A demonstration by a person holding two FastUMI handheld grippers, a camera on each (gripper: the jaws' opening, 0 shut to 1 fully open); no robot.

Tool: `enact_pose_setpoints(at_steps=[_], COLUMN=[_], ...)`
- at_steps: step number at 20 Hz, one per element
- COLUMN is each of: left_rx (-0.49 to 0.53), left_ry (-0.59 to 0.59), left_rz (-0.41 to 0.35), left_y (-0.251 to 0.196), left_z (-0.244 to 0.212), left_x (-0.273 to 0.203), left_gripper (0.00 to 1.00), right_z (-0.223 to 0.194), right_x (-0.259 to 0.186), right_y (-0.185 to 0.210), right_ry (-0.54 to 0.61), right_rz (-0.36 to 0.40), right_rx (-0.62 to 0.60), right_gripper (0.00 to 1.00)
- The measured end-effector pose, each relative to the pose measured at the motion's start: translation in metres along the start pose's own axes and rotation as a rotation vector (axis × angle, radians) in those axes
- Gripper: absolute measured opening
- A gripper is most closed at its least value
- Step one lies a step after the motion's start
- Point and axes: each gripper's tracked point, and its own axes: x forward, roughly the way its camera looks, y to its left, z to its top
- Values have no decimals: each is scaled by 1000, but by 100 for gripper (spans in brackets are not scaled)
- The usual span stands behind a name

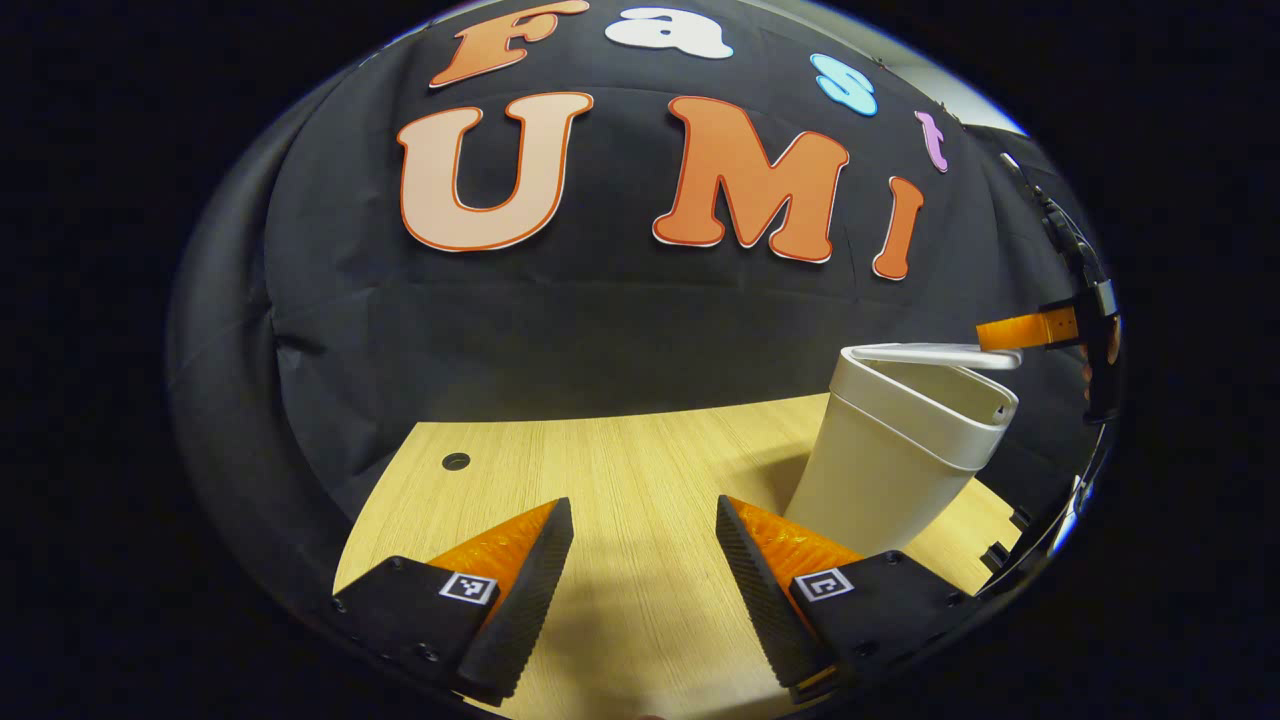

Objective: Press the lid of the desktop garbage bin to open it, pick up the crumpled paper on the desktop and throw it into the bin, then pick up the pop can on the desktop and drop it into the bin, and finally close the garbage bin lid.

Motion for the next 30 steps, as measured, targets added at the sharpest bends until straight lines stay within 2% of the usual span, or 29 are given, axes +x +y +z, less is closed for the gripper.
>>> enact_pose_setpoints(at_steps=[6,7,11,12,13,16,17,19,21,25,30], left_rx=[7,7,12,17,21,35,39,48,50,46,44], left_ry=[5,8,14,14,13,11,12,12,1,-35,-122], left_rz=[-4,-4,-8,-11,-13,-15,-18,-27,-34,-32,24], left_y=[1,1,0,0,-1,-1,-1,-2,-3,0,22], left_z=[-1,-2,-3,-4,-3,-2,-2,-2,2,20,56], left_x=[0,0,-1,-1,-1,-3,-3,-4,-5,-9,-21], left_gripper=[92,92,92,89,92,93,96,92,92,92,92], right_z=[-36,-32,-38,-35,-38,-41,-43,-42,-40,-32,-13], right_x=[-4,-6,-6,-5,-7,-8,-9,-8,-8,-9,-17], right_y=[4,3,5,5,4,4,4,3,1,8,43], right_ry=[75,59,80,74,79,92,103,102,76,-16,-143], right_rz=[-1,-3,-8,-11,-12,-13,-14,-17,-19,-27,4], right_rx=[21,27,62,69,64,60,63,81,69,47,-22], right_gripper=[79,81,76,73,72,67,67,67,61,60,72])
